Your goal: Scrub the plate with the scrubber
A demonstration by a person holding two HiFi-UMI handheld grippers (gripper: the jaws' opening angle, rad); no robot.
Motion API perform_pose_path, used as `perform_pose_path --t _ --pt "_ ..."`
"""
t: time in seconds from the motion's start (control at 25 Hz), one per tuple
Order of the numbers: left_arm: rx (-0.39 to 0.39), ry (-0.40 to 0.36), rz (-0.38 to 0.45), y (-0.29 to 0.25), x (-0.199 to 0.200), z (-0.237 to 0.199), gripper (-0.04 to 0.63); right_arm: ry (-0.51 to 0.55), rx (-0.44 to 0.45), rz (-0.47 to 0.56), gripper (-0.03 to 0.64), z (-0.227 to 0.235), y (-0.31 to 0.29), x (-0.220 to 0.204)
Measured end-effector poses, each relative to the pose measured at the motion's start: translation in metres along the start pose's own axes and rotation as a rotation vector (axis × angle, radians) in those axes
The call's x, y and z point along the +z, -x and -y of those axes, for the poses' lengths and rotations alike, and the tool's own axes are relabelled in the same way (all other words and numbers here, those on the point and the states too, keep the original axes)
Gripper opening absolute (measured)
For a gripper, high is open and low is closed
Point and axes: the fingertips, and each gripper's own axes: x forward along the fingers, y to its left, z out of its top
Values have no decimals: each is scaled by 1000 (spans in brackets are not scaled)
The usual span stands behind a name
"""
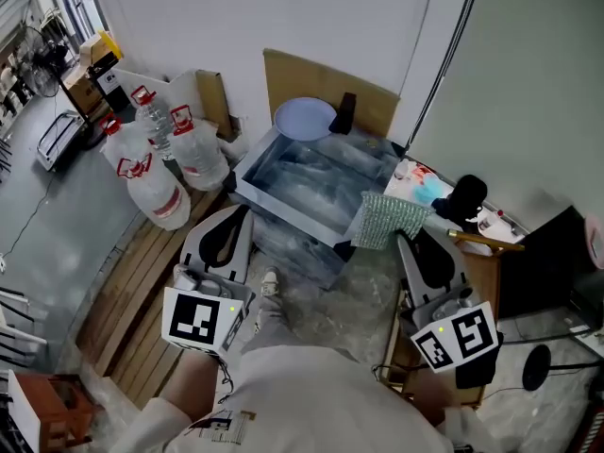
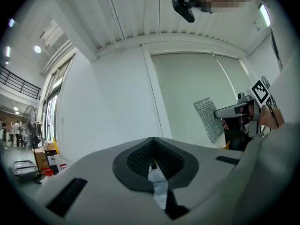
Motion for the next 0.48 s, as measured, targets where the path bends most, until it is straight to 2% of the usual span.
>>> perform_pose_path --t 0.2,0.48 --pt "-34 13 -31 -58 -24 -50 17 -17 -23 -41 110 17 -74 -18" --pt "-82 28 -57 -137 -48 -144 17 -14 -56 -91 110 26 -194 -24"
